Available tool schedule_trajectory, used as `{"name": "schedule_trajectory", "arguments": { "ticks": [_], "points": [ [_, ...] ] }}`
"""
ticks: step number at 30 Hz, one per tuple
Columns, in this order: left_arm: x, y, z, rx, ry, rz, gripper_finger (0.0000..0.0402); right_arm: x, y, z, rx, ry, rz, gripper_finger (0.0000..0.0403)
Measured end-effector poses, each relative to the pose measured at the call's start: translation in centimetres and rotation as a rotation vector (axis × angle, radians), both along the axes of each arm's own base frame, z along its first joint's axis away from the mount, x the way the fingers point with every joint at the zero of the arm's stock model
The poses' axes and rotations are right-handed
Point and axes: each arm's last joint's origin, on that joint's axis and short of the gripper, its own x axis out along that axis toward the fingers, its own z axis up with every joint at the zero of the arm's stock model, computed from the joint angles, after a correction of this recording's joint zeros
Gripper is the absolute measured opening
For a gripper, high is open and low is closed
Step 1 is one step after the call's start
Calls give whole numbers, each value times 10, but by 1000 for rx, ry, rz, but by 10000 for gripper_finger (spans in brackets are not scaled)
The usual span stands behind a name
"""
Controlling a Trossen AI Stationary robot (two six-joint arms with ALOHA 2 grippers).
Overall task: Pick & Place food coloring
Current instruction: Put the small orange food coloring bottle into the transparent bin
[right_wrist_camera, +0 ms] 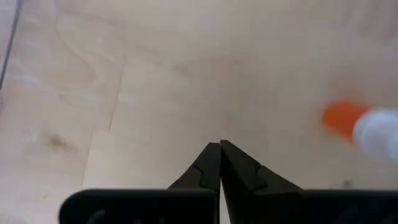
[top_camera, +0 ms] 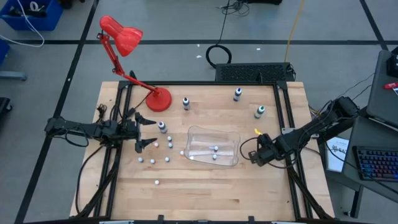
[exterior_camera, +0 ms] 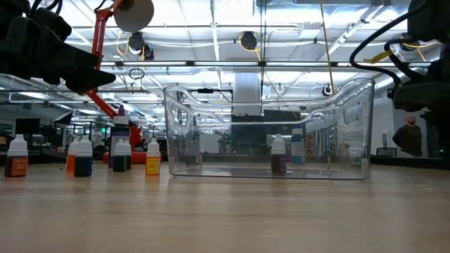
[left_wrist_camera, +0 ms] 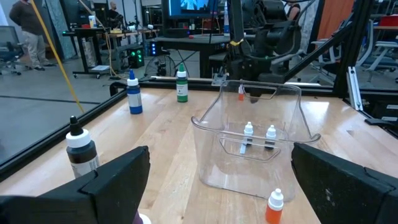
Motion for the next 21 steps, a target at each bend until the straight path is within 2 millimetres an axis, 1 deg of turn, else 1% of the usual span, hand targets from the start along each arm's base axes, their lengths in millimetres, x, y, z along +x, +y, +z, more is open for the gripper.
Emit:
{"name": "schedule_trajectory", "arguments": {
  "ticks": [10,12,17,21],
  "points": [
    [0,0,0,0,0,0,388,7,-2,0,-127,-126,81,0],
    [0,0,0,0,0,0,388,6,-3,-6,-137,-155,78,0],
    [0,0,0,0,0,0,388,-2,-8,-32,-130,-257,71,0],
    [0,0,0,0,1,0,388,-4,-10,-43,-137,-356,47,0]
  ]
}}
